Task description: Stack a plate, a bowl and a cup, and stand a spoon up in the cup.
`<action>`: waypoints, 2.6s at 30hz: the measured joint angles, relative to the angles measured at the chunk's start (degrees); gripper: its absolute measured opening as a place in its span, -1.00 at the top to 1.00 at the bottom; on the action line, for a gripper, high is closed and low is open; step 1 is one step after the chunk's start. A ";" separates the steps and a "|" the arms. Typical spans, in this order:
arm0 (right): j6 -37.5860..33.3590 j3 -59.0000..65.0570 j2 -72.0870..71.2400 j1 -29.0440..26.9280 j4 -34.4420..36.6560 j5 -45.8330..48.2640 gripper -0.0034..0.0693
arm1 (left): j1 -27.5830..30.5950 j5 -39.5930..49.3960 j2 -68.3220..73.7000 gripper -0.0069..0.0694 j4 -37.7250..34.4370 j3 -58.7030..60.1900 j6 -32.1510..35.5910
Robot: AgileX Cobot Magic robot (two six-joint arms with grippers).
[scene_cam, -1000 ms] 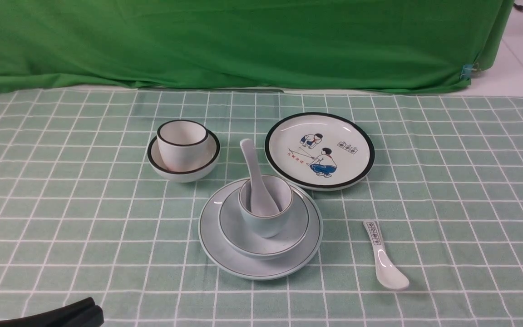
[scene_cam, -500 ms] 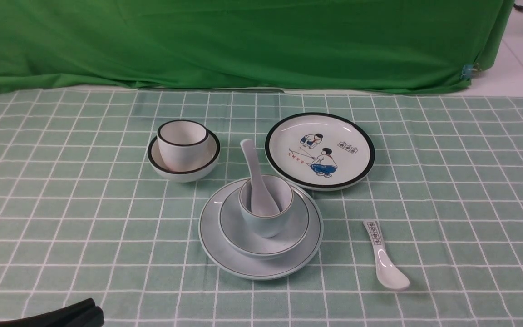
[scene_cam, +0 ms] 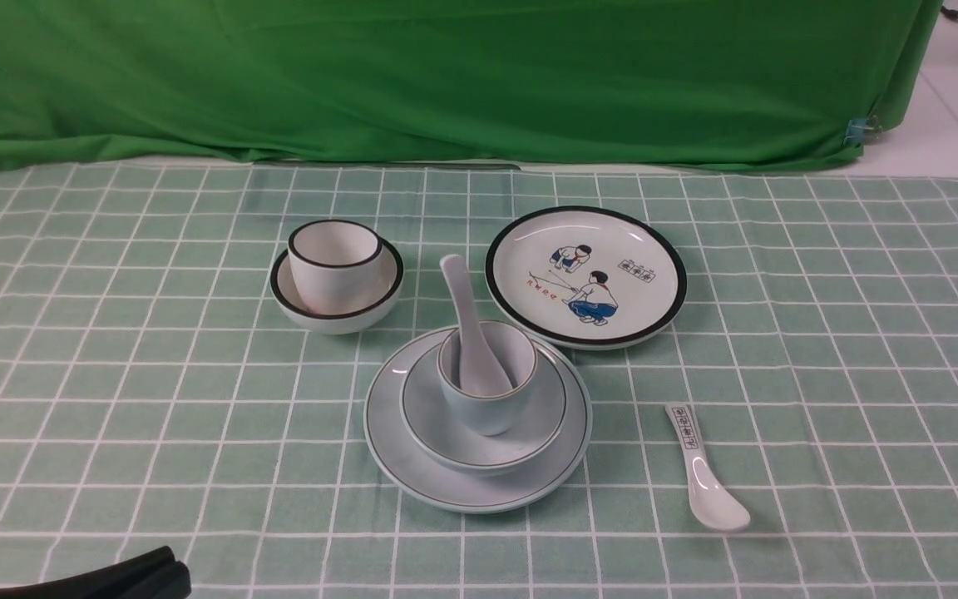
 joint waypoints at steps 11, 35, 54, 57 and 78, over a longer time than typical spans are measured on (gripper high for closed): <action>0.00 0.00 0.00 0.00 0.00 0.00 0.66 | 18.45 -13.60 -3.96 0.79 7.01 6.58 -4.81; 0.00 0.00 -0.10 0.00 0.00 -0.02 0.52 | 43.32 3.63 -9.23 0.79 1.36 9.13 -7.89; 0.00 0.00 -0.10 0.00 0.00 -0.02 0.40 | 43.32 3.44 -9.23 0.79 7.20 9.13 -7.50; 0.00 0.00 -0.10 0.00 0.00 -0.02 0.38 | 43.32 3.44 -9.23 0.79 7.26 9.13 -7.43; 0.00 0.00 -0.10 0.00 0.00 -0.12 0.31 | 43.32 3.44 -9.23 0.79 7.76 9.13 -7.43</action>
